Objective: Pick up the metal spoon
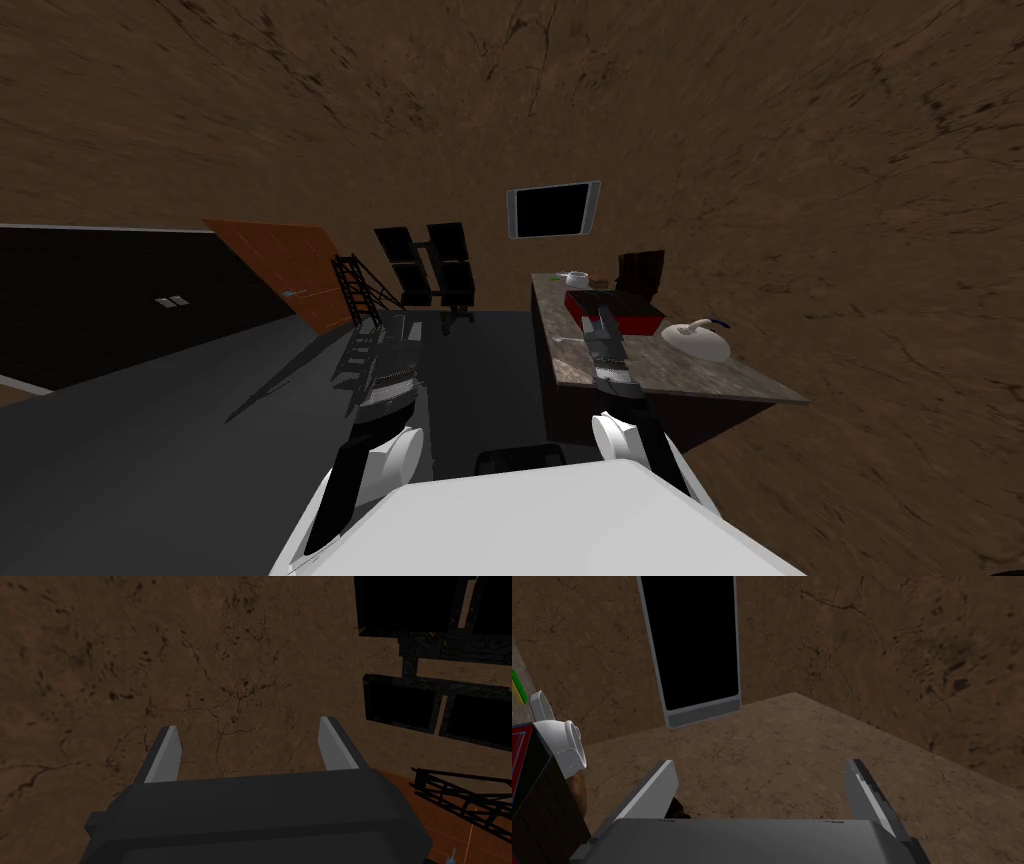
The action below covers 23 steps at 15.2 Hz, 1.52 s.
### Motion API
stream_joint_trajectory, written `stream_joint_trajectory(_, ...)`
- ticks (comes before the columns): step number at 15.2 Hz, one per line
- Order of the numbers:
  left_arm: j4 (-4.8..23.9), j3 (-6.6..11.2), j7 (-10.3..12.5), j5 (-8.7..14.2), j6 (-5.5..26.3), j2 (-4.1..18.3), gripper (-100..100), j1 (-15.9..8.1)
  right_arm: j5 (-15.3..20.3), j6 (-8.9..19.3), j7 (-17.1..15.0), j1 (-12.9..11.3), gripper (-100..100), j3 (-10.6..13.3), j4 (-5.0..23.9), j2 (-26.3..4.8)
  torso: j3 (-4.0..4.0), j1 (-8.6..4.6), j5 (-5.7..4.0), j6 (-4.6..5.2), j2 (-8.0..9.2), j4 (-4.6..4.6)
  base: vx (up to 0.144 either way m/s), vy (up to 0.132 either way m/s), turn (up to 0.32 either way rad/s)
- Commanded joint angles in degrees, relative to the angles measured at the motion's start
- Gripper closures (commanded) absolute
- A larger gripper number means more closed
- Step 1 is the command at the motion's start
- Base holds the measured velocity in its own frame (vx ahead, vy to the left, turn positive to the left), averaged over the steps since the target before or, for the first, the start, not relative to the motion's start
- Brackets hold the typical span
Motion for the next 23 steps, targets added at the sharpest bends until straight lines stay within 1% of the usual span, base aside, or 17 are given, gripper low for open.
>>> stream_joint_trajectory(1, 0.00, 0.00, 0.00, 0.00, 0.00, 0.00, 0, 0.00, 0.30, -0.09, 0.12, -0.03, -100, 0.06, 0.45, -2.86, 0.00, 0.00, 0.00, 0.00, 0.00, 0.00, 0.000, 0.006, 0.017)
stream_joint_trajectory(2, 0.00, 0.00, 0.00, 0.00, 0.00, 0.00, 0, 0.00, 0.30, -0.09, 0.12, -0.03, -100, 0.06, 0.45, -3.08, 0.00, 0.00, 0.00, -0.01, 0.00, 0.00, 0.000, 0.009, 0.030)
stream_joint_trajectory(3, 0.00, 0.00, 0.00, 0.00, 0.00, 0.00, 0, 0.00, 0.61, -0.17, 0.25, -0.05, -100, 0.13, 0.91, -4.84, 0.00, 0.01, 0.00, 0.00, 0.00, 0.00, 0.000, 0.012, 0.042)
stream_joint_trajectory(4, 0.00, 0.00, 0.00, 0.00, 0.00, 0.00, 0, 0.00, 0.61, -0.17, 0.25, -0.05, -100, 0.13, 0.91, -5.35, 0.00, 0.01, 0.00, -0.01, 0.00, 0.00, 0.000, 0.011, 0.033)
stream_joint_trajectory(5, 0.00, 0.00, 0.00, 0.00, 0.00, 0.00, 0, 0.00, 1.02, -0.29, 0.41, -0.09, -100, 0.22, 1.52, -7.13, 0.00, 0.02, 0.00, 0.00, 0.00, 0.00, 0.000, 0.014, 0.046)
stream_joint_trajectory(8, 0.00, 0.00, 0.00, 0.00, 0.00, 0.00, 0, 0.00, 1.52, -0.44, 0.62, -0.12, -100, 0.32, 2.26, -10.34, 0.00, 0.04, 0.01, -0.01, 0.00, 0.00, -0.001, 0.017, 0.042)
stream_joint_trajectory(12, 0.00, 0.00, 0.00, 0.00, 0.00, 0.00, 0, 0.00, 2.80, -0.80, 1.15, -0.22, -100, 0.59, 4.12, -15.76, 0.00, 0.06, 0.01, -0.02, -0.01, 0.00, 0.001, 0.021, 0.062)
stream_joint_trajectory(13, 0.00, 0.00, 0.00, 0.00, 0.00, 0.00, 0, 0.00, 3.56, -1.02, 1.46, -0.27, -100, 0.75, 5.22, -17.06, -0.01, 0.07, 0.02, -0.01, -0.01, 0.00, 0.001, 0.028, 0.087)
stream_joint_trajectory(14, 0.00, 0.00, 0.00, 0.00, 0.00, 0.00, 0, 0.00, 3.56, -1.02, 1.46, -0.27, -100, 0.75, 5.22, -18.33, -0.01, 0.08, 0.02, -0.02, -0.01, -0.01, 0.004, 0.027, 0.066)
stream_joint_trajectory(15, 0.00, 0.00, 0.00, 0.00, 0.00, 0.00, 0, 0.00, 3.56, -1.02, 1.46, -0.27, -100, 0.75, 5.22, -18.61, -0.01, 0.08, 0.02, -0.01, -0.02, 0.00, 0.004, 0.018, 0.017)
stream_joint_trajectory(17, 0.00, 0.00, 0.00, 0.00, 0.00, 0.00, 0, 0.00, 4.40, -1.26, 1.81, -0.33, -100, 0.93, 6.43, -21.54, -0.01, 0.06, 0.01, -0.02, -0.02, -0.01, 0.003, 0.021, 0.076)
stream_joint_trajectory(18, 0.00, 0.00, 0.00, 0.00, 0.00, 0.00, 0, 0.00, 5.31, -1.52, 2.19, -0.39, -100, 1.12, 7.73, -23.12, -0.01, 0.06, 0.01, -0.01, -0.01, -0.01, 0.003, 0.027, 0.094)
stream_joint_trajectory(19, 0.00, 0.00, 0.00, 0.00, 0.00, 0.00, 0, 0.00, 5.31, -1.52, 2.19, -0.39, -100, 1.12, 7.73, -24.46, -0.01, 0.07, 0.01, -0.02, -0.02, -0.01, 0.005, 0.025, 0.073)
stream_joint_trajectory(20, 0.00, 0.00, 0.00, 0.00, 0.00, 0.00, 0, 0.00, 5.31, -1.52, 2.19, -0.39, -100, 1.12, 7.73, -24.53, -0.02, 0.07, 0.02, -0.01, -0.03, -0.01, 0.003, 0.016, 0.017)
stream_joint_trajectory(21, 0.00, 0.00, 0.00, 0.00, 0.00, 0.00, 0, 0.00, 6.28, -1.79, 2.59, -0.44, -100, 1.33, 9.13, -26.65, -0.01, 0.06, 0.02, 0.00, -0.02, -0.01, 0.003, 0.025, 0.085)
stream_joint_trajectory(22, 0.00, 0.00, 0.00, 0.00, 0.00, 0.00, 0, 0.00, 6.28, -1.79, 2.59, -0.44, -100, 1.33, 9.13, -27.58, -0.01, 0.07, 0.02, -0.02, -0.02, -0.01, 0.008, 0.025, 0.090)
stream_joint_trajectory(23, 0.00, 0.00, 0.00, 0.00, 0.00, 0.00, 0, 0.00, 7.31, -2.08, 3.02, -0.50, -100, 1.55, 10.61, -29.10, -0.02, 0.08, 0.02, -0.01, -0.03, -0.01, 0.011, 0.030, 0.106)
